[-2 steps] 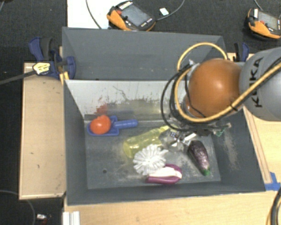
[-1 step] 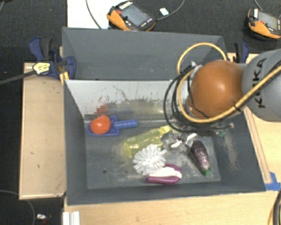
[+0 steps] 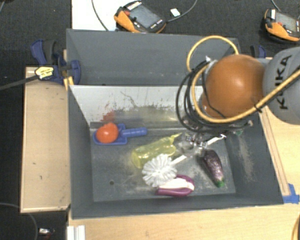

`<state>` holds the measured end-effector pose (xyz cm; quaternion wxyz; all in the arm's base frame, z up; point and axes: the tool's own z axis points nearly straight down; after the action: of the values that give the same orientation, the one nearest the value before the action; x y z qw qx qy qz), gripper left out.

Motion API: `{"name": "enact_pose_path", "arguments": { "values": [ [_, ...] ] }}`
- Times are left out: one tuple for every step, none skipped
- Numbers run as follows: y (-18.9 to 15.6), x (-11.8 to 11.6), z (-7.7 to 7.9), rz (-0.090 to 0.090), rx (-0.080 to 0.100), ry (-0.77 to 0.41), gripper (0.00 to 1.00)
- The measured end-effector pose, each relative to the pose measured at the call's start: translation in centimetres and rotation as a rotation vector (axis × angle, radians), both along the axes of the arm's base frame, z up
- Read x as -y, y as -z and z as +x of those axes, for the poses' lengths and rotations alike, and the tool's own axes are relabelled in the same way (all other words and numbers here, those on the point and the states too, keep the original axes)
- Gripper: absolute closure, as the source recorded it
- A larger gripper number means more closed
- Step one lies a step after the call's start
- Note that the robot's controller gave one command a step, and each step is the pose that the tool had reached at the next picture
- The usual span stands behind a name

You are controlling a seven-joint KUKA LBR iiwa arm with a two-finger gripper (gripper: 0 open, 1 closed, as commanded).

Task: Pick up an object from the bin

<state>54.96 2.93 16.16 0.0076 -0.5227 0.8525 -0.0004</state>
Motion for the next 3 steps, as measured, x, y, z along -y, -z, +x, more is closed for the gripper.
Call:
{"name": "enact_pose_path", "arguments": {
  "values": [
    [6.8,5.2,1.7,-0.005,-0.005,-0.265,1.00],
    [-4.0,-1.0,1.0,0.001,-0.003,-0.048,1.00],
    [6.1,4.3,2.4,-0.007,-0.003,-0.537,0.00]
  ]
}}
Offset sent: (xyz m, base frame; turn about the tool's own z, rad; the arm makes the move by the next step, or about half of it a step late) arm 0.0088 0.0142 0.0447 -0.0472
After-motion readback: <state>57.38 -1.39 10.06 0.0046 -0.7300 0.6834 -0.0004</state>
